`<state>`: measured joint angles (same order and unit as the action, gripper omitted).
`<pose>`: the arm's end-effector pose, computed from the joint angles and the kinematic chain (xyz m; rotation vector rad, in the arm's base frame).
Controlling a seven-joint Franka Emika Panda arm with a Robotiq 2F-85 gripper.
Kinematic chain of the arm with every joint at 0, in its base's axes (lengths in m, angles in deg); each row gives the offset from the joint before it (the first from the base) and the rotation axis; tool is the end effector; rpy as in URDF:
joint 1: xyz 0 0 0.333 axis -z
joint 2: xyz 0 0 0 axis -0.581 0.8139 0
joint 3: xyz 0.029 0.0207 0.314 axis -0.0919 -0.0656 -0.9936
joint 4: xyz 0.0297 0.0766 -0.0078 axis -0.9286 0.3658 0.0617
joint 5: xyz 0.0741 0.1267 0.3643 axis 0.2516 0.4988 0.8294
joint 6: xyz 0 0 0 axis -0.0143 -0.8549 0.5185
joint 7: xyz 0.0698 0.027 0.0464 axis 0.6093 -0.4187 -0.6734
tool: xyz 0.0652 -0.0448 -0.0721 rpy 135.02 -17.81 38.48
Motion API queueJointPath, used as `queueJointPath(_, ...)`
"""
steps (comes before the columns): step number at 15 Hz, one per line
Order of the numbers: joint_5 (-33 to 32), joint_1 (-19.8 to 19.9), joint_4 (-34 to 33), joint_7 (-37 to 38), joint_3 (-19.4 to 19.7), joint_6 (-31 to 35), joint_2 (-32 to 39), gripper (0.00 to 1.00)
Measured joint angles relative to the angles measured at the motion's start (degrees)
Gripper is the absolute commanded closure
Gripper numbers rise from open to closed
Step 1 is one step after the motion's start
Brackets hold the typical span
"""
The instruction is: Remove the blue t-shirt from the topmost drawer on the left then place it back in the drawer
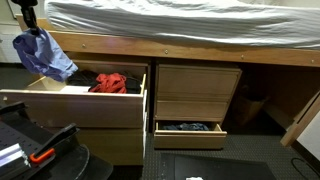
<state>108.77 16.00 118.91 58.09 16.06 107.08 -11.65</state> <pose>0.3880 0.2560 0.3205 -2.6566 0.7296 -0.1014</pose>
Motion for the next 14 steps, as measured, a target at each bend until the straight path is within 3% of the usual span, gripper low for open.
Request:
queueJointPath(5,6.53,-1.81,0.74,-11.35,-0.36,9.3,1.27,0.98)
queueJointPath(6,7.73,-2.22,0.74,-13.91,-0.36,11.12,1.58,0.67)
queueJointPath(7,9.43,-2.71,0.73,-16.37,-0.36,12.67,1.81,0.9)
queueJointPath(10,9.6,-2.85,0.71,-16.59,-0.35,12.89,1.92,0.7)
queueJointPath(14,9.59,-2.84,0.71,-16.57,-0.35,12.89,1.92,0.67)
